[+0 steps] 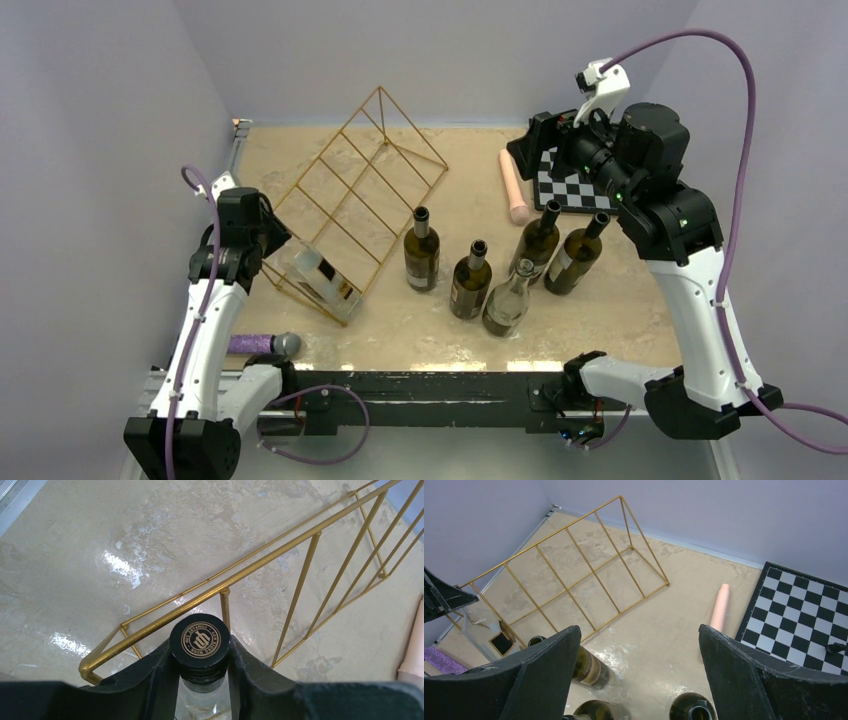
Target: Put the wine bottle on the wine rack
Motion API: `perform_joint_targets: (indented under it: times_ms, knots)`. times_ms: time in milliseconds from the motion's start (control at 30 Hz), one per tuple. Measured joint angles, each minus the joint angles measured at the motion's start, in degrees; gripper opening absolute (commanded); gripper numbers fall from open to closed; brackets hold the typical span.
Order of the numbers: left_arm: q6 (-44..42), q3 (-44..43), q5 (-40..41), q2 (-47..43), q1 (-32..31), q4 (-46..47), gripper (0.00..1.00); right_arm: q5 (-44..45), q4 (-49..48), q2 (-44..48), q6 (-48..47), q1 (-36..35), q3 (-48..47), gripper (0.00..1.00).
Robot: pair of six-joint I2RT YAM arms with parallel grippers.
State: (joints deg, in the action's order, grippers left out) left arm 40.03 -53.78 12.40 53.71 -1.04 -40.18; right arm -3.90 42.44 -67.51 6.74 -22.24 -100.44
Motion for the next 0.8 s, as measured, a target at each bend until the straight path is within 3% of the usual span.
perform_joint_targets:
  times_ms: [200, 300, 567, 800]
  knots:
    - [0.0, 0.0, 0.0, -0.1, 0.0, -1.3, 0.8, 0.0, 0.0, 0.0, 0.0, 0.0, 0.0, 0.92]
    - [0.4, 0.0, 0.0, -0.6, 0.0, -2.0, 0.88, 0.0, 0.0, 0.0, 0.0, 0.0, 0.0, 0.92]
    - [0.8, -2.6, -1.6, -2.7, 0.0, -5.9, 0.93, 0.0, 0.0, 0.0, 0.1, 0.0, 0.0, 0.92]
    - [-2.6, -13.9, -4.1, -2.9, 0.0, -11.7, 0.96, -0.1, 0.0, 0.0, 0.4, 0.0, 0.0, 0.99]
